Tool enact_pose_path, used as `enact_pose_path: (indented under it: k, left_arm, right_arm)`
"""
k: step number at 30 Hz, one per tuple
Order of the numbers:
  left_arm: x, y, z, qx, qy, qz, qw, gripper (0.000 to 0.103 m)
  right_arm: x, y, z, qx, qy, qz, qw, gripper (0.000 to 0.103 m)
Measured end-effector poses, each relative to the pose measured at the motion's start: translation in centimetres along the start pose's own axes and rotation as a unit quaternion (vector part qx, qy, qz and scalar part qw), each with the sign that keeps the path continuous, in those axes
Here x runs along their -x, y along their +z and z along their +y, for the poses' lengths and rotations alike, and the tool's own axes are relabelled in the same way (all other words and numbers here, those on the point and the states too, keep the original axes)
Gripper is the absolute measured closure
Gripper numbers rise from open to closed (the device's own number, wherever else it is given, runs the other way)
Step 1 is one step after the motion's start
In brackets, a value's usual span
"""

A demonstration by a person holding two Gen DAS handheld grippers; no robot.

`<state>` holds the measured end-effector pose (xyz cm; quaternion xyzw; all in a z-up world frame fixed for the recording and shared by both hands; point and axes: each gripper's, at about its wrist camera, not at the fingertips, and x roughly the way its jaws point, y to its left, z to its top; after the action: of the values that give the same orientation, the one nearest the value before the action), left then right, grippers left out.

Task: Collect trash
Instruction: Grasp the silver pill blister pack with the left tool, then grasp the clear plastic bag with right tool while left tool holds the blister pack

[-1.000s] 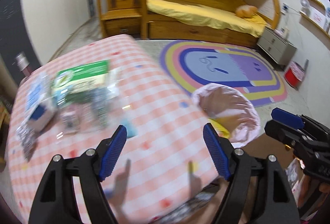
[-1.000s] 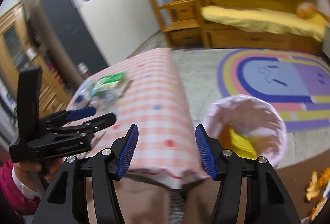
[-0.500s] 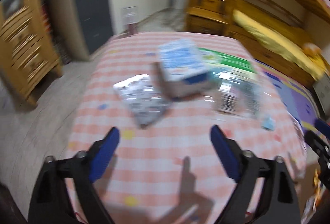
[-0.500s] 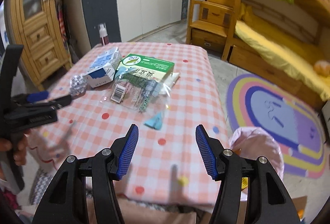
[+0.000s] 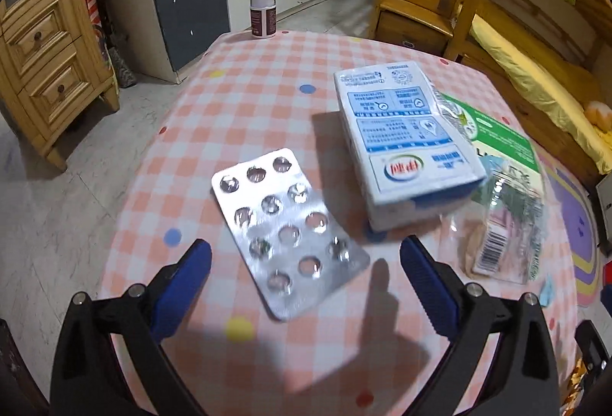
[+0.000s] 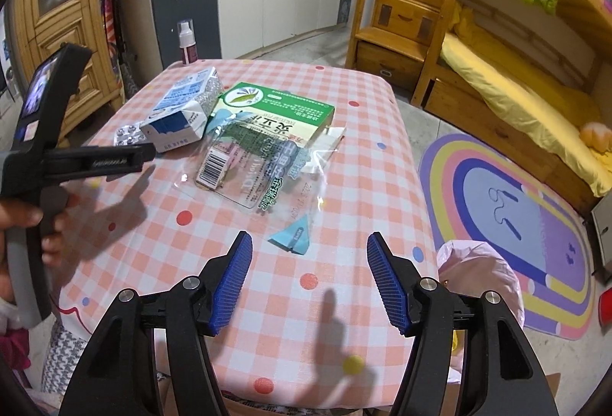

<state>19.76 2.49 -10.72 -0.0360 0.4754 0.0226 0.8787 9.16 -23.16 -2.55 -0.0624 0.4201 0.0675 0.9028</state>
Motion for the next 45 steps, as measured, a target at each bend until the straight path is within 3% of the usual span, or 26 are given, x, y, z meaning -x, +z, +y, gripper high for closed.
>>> enact_pose_path:
  k: [15, 18, 20, 28, 30, 32, 39, 45]
  left_arm:
    - [1.9, -2.7, 3.3, -0.019, -0.002, -0.003, 0.9998, 0.029]
    - [1.8, -2.8, 2.1, -0.045, 0.0, -0.011, 0.9989, 0.035]
    - [1.8, -2.7, 1.7, -0.054, -0.001, -0.017, 0.9984, 0.049]
    - [4.0, -3.3, 3.0, -0.046, -0.018, -0.045, 0.9978, 0.05]
    - [5.1, -3.3, 3.7, -0.036, -0.017, -0.058, 0.9975, 0.05]
    - [5.9, -3.3, 4.3, -0.027, -0.018, -0.068, 0.9972, 0.05]
    - [6.4, -3.5, 5.1, -0.022, -0.026, -0.074, 0.9967, 0.049]
    - [5.6, -4.0, 4.0, -0.043, -0.038, -0.064, 0.9963, 0.049]
  right_arm:
    - [-0.5, -0.5, 1.2, 0.004, 0.022, 0.005, 1.0, 0.04]
    - [-0.3, -0.5, 1.4, 0.005, 0.025, 0.005, 1.0, 0.04]
    - [-0.1, -0.6, 1.5, 0.006, 0.026, 0.003, 1.0, 0.04]
    - [0.6, -0.2, 2.0, 0.008, 0.038, -0.008, 0.999, 0.04]
    - [0.8, 0.4, 2.6, 0.014, 0.041, -0.015, 0.999, 0.035]
    - [0.8, 1.1, 3.4, 0.024, 0.042, -0.027, 0.998, 0.022]
    - [-1.9, 3.0, 4.4, 0.032, 0.022, -0.02, 0.999, 0.022]
    - [-3.5, 2.1, 0.6, -0.001, 0.039, -0.002, 0.999, 0.042]
